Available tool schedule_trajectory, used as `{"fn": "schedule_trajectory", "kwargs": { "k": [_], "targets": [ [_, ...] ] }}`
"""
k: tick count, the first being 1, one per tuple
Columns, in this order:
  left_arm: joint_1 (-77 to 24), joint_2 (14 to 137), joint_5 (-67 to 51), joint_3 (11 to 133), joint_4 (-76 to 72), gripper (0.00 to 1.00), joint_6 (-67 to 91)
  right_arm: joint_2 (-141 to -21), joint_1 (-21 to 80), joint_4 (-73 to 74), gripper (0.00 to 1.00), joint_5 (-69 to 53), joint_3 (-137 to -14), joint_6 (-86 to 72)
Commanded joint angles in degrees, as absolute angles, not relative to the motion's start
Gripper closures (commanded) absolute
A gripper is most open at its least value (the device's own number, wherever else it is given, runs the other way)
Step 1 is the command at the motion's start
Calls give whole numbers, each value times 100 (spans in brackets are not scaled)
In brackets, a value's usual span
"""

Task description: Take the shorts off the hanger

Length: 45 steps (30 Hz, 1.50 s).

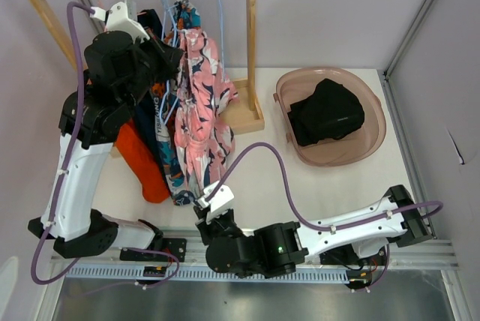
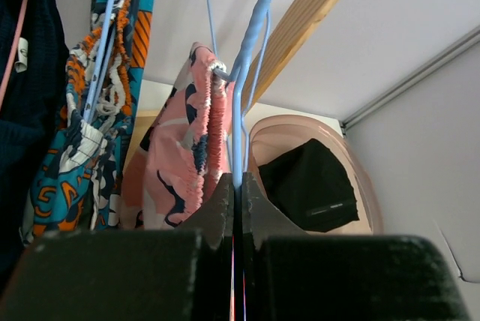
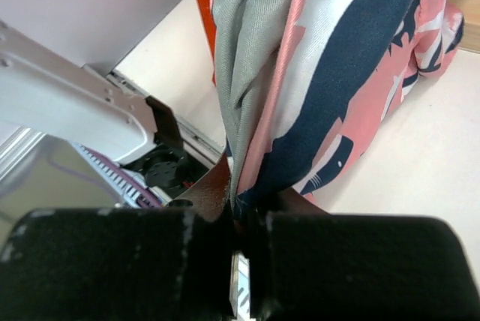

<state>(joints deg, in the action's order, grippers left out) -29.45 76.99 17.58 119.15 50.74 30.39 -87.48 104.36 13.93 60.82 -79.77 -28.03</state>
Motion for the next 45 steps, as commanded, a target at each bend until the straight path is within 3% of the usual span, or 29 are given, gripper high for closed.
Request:
{"fn": "schedule_trajectory", "kwargs": {
  "k": [1, 8, 13, 17, 25, 32, 40, 45],
  "targets": [
    [-2874, 7682, 1732, 12200, 4403, 100, 2926, -8851, 10267, 1293, 100, 6056, -8235, -2796],
    [-2874, 6936, 818, 11356, 4693, 100, 3243, -8824, 8326, 712, 100, 4889, -8902, -1460],
    [-2874, 6066, 388, 10505, 5254, 100, 3322, -9280, 6885, 1010, 100, 4044, -10446, -853],
    [-2874, 5459, 421, 10125, 5528, 100, 3358, -9413, 6469, 1476, 100, 3832, -11144, -747],
    [-2874, 4905, 1204, 9932, 5678, 100, 3067, -8377, 6364, 880, 100, 4297, -10573, -28],
    [-2874, 4658, 1055, 9317, 5414, 100, 3103, -8068, 4985, 693, 100, 3693, -11134, 817],
    [-2874, 4553, 1037, 8807, 5238, 100, 2988, -8752, 3193, 1107, 100, 2822, -12785, 721],
    [-2874, 4614, 1072, 8702, 5151, 100, 2901, -9114, 2488, 1292, 100, 2374, -13044, 414]
  ]
}}
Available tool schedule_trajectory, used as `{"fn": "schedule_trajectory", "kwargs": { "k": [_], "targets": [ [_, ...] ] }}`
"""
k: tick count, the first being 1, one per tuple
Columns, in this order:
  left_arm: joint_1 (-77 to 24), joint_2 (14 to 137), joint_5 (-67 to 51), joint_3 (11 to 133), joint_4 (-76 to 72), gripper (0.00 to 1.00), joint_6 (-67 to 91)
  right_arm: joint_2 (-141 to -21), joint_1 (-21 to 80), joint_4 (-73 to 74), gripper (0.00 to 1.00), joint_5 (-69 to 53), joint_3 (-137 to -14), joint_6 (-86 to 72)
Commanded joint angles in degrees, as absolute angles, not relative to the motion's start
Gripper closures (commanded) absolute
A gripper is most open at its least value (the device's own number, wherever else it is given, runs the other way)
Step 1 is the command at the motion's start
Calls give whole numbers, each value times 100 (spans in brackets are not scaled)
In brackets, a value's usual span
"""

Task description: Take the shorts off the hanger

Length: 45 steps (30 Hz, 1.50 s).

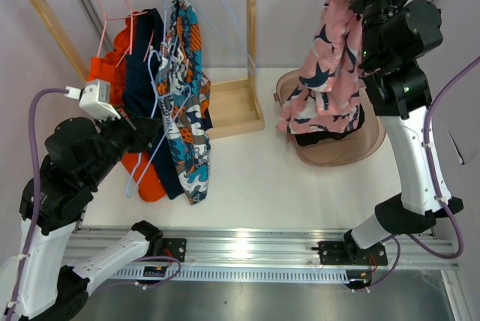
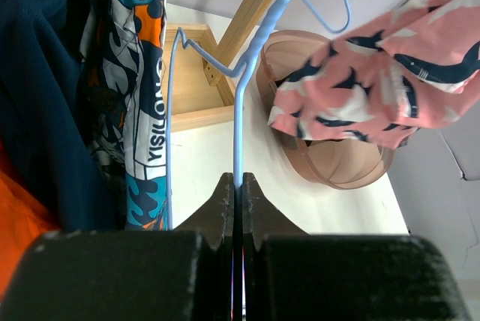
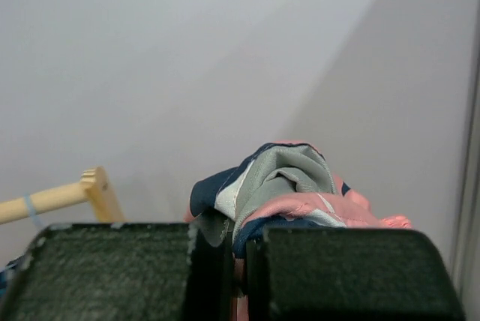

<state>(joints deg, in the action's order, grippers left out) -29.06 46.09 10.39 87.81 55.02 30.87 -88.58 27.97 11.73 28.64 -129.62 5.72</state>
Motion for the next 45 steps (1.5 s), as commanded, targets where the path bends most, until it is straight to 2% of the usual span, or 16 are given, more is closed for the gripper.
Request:
{"fn": "schedule_trajectory", "kwargs": {
  "k": [1, 4, 5, 7, 11, 15, 18, 23, 24, 25, 26, 31, 36, 45],
  "targets": [
    [-2874, 4614, 1072, 8692, 5124, 100, 2892, -9097, 2383, 1292, 100, 2295, -12912, 300],
    [-2874, 4623, 1125, 8578, 5010, 100, 2874, -8676, 2075, 733, 100, 1979, -11518, -122],
    [-2874, 4658, 1125, 8561, 4940, 100, 2874, -8379, 1987, 451, 100, 1908, -10617, -349],
    [-2865, 4711, 1116, 8534, 4878, 100, 2874, -8131, 1943, 231, 100, 1777, -9760, -605],
    [-2874, 4974, 1142, 8587, 4659, 100, 2848, -7569, 1916, -412, 100, 1635, -7216, -1255],
    [-2874, 5307, 1108, 8824, 4536, 100, 2830, -7435, 1890, -914, 100, 1924, -5691, -1897],
    [-2865, 5571, 1081, 9114, 4422, 100, 2821, -7601, 1724, -591, 100, 2162, -5135, -2670],
    [-2874, 6204, 1099, 9981, 4324, 100, 2734, -8261, 1450, 351, 100, 1698, -5001, -3796],
    [-2874, 6336, 1073, 10106, 4298, 100, 2716, -8357, 1433, 386, 92, 1514, -4984, -3814],
    [-2874, 6607, 1055, 10203, 4272, 100, 2655, -8506, 1433, 378, 66, 1172, -4975, -3814],
    [-2874, 6749, 1098, 10604, 4271, 100, 2628, -8560, 1433, 378, 1, 1012, -4983, -3788],
    [-2865, 7654, 1397, 11906, 4500, 100, 2356, -8280, 1687, 922, 1, 992, -5001, -3762],
    [-2716, 8594, 1600, 13065, 4588, 100, 2162, -6937, 2293, 1335, 1, 1247, -4493, -3787],
    [-2101, 9781, 1302, 13517, 4026, 100, 2372, -4617, 3180, 2144, 1, 1441, -4157, -3964]
  ]
}}
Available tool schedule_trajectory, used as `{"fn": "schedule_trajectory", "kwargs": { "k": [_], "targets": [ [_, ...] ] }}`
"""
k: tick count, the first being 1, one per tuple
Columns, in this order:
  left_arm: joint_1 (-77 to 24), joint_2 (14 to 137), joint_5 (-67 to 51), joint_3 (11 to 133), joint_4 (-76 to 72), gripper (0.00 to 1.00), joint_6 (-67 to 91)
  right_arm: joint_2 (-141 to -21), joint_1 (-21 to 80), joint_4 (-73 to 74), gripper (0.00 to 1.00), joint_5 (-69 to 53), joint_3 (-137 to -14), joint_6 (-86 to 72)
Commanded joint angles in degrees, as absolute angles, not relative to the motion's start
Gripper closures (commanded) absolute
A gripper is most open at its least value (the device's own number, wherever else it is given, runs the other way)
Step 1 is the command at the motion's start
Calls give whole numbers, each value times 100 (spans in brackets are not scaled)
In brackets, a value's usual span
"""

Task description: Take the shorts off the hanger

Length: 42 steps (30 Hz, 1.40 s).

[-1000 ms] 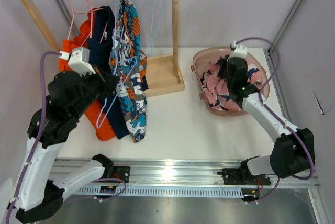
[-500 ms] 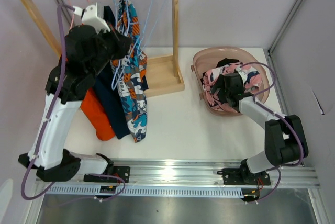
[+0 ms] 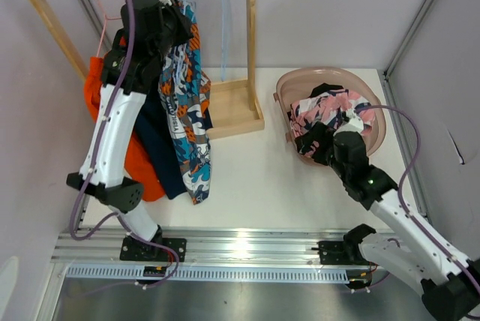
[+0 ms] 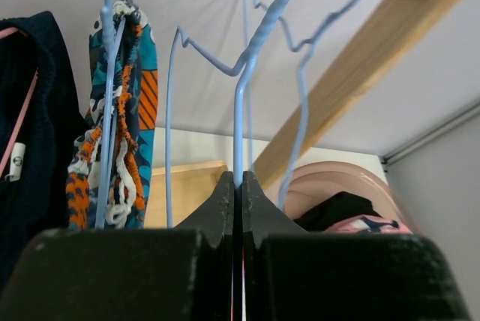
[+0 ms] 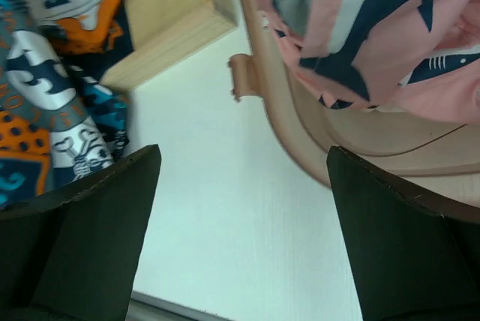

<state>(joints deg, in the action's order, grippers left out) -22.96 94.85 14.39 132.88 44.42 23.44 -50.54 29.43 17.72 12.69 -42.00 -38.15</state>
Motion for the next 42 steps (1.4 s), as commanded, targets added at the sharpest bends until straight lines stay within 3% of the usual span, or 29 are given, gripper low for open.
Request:
{"fn": "schedule_trajectory", "kwargs": {
  "k": [1, 13, 14, 16, 17, 19, 30, 42],
  "targets": [
    [-2014, 9887, 1101, 13605, 3982, 100, 2434, -4501, 3251, 2197, 1, 1494, -4183, -3964],
    [-2004, 10363, 800, 13597, 3806, 100, 2575, -4210, 3981, 2356, 1, 1890, -4236, -3981],
    [-2004, 10223, 704, 13510, 3771, 85, 2575, -4219, 4025, 2312, 0, 1898, -4210, -3990],
    [-2004, 10055, 555, 13184, 3683, 64, 2593, -4254, 4069, 2294, 1, 1916, -4201, -4016],
    [-2004, 9915, 397, 13157, 3691, 46, 2593, -4280, 4130, 2250, 1, 1925, -4201, -4034],
    [-2004, 9809, 247, 13201, 3883, 39, 2584, -4298, 4209, 2241, 0, 1968, -4201, -4052],
    [-1803, 8895, 642, 12974, 4491, 37, 2030, -4228, 4737, 2478, 1, 2399, -4227, -4131],
    [-1380, 8947, 774, 12182, 4228, 39, 1898, -4017, 4825, 2786, 1, 2566, -4271, -4140]
  ]
}}
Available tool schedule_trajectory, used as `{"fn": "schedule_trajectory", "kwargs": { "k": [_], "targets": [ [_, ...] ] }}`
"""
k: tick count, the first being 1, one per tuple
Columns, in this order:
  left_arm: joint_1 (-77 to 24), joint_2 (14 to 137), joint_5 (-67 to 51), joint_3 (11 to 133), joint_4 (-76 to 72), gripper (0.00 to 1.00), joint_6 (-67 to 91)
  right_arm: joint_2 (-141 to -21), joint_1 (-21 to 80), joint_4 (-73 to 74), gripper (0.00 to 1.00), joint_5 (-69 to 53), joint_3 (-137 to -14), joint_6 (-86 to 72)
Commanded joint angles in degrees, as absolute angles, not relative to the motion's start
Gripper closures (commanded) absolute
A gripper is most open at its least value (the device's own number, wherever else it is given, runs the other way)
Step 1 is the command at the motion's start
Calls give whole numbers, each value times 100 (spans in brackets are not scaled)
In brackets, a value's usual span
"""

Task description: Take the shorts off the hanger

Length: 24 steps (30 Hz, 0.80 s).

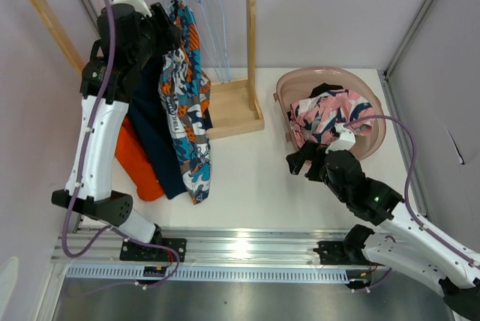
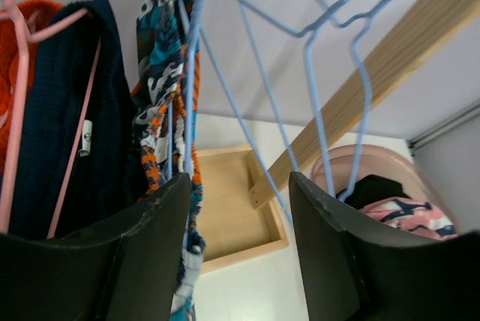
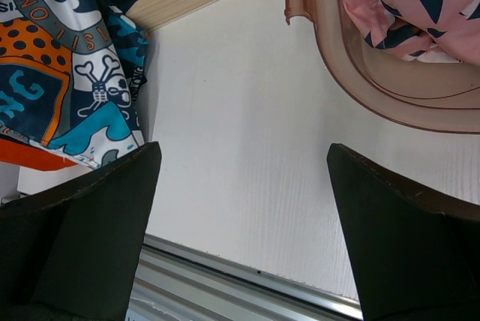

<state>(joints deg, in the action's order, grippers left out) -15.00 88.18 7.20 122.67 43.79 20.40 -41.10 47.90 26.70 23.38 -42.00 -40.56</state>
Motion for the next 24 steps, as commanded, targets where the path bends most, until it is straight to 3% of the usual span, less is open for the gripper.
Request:
{"fn": "schedule_trajectory", "kwargs": {
  "k": [1, 11, 14, 15, 17, 21, 24],
  "targets": [
    [-1362, 8991, 773, 12199, 4210, 40, 1881, -3999, 4825, 2795, 1, 2566, -4271, -4148],
    [-1213, 9641, 782, 12595, 4219, 42, 1846, -3929, 4825, 2874, 1, 2654, -4210, -4131],
    [-1195, 9747, 808, 12717, 4245, 72, 1872, -3929, 4825, 2848, 0, 2681, -4175, -4131],
    [-1195, 9782, 817, 12744, 4254, 88, 1881, -3937, 4825, 2813, 1, 2681, -4157, -4122],
    [-1195, 9765, 879, 12779, 4254, 99, 1898, -3964, 4825, 2786, 1, 2663, -4113, -4122],
    [-1195, 9677, 914, 12884, 4262, 100, 1855, -4016, 4834, 2672, 1, 2593, -4052, -4131],
    [-1195, 9773, 748, 13629, 4603, 100, 1828, -4069, 4843, 2541, 1, 2505, -4095, -4035]
  ]
}}
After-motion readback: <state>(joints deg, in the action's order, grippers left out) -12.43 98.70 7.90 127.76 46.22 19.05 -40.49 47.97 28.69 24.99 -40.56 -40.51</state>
